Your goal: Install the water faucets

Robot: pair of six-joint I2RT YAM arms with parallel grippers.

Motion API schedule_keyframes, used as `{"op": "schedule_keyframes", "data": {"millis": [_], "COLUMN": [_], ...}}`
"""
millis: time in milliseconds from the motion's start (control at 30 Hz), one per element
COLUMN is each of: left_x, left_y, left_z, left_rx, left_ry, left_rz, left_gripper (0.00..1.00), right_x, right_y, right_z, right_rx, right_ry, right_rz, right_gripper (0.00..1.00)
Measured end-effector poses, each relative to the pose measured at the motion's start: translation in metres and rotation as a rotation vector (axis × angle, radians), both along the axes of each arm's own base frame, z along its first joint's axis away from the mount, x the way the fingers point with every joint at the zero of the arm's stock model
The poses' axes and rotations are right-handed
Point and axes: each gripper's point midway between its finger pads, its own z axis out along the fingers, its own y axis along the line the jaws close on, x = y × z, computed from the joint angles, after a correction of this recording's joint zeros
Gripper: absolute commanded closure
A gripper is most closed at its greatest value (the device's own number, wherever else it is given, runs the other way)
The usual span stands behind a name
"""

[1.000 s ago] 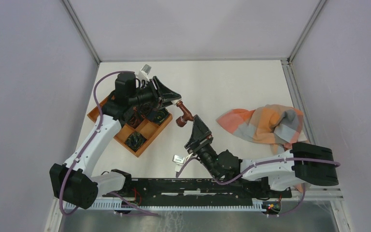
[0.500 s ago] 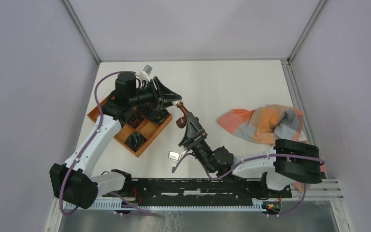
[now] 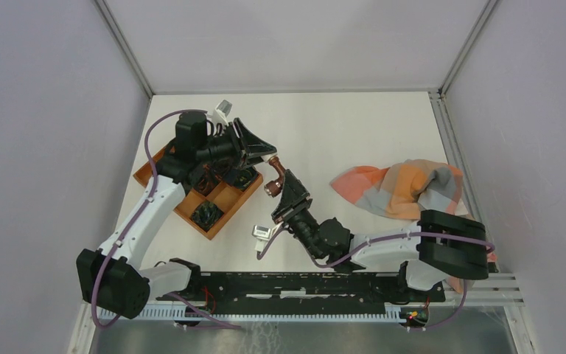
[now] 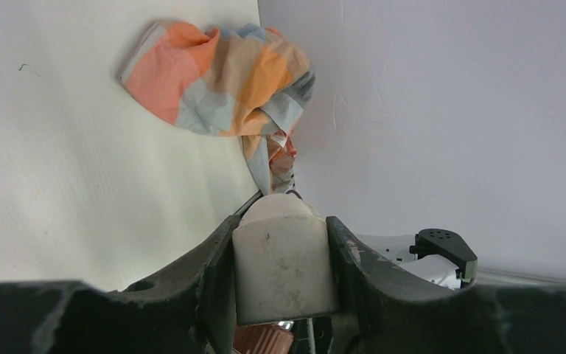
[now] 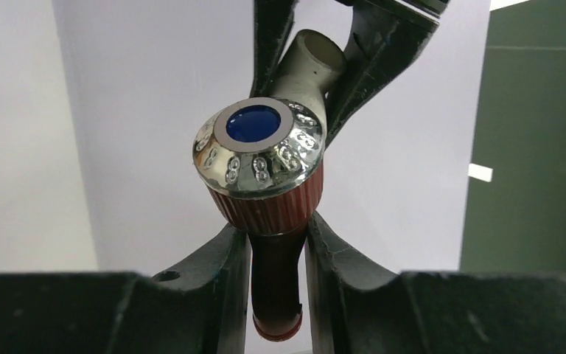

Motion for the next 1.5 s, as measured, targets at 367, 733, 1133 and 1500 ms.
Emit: {"op": "schedule_keyframes", "data": {"millis": [367,733,1133,1500], "left_x": [0.000,-0.004,-0.025,-0.017], "left_y": [-0.003,-0.001,-0.003,0.001], "left_z": [0.009,0.020,0.020,0.014], "left_rx": [-0.048,-0.113,-0.164,-0.097], "left_ry": [-0.059,-0.261,-0.359,-0.324], "left_rz": [-0.037,-0.046,-0.108,-0.060], "left_gripper": [0.98,0.98,0.98,0.98], "right_x": [0.003,0.001,0.008,-0.007], "right_y": [-0.002,-0.001,-0.019,-0.081], "right_z": [0.013,0.016,0.017,0.019], "right_rx": [0.666,1.471,2.165,2.182], "right_ry": [0.645,1.384,1.977,1.708], "right_rz": [0.301,0.696,1.033,0.933], "right_gripper": [0.84,0.87,0.02,0.02]}}
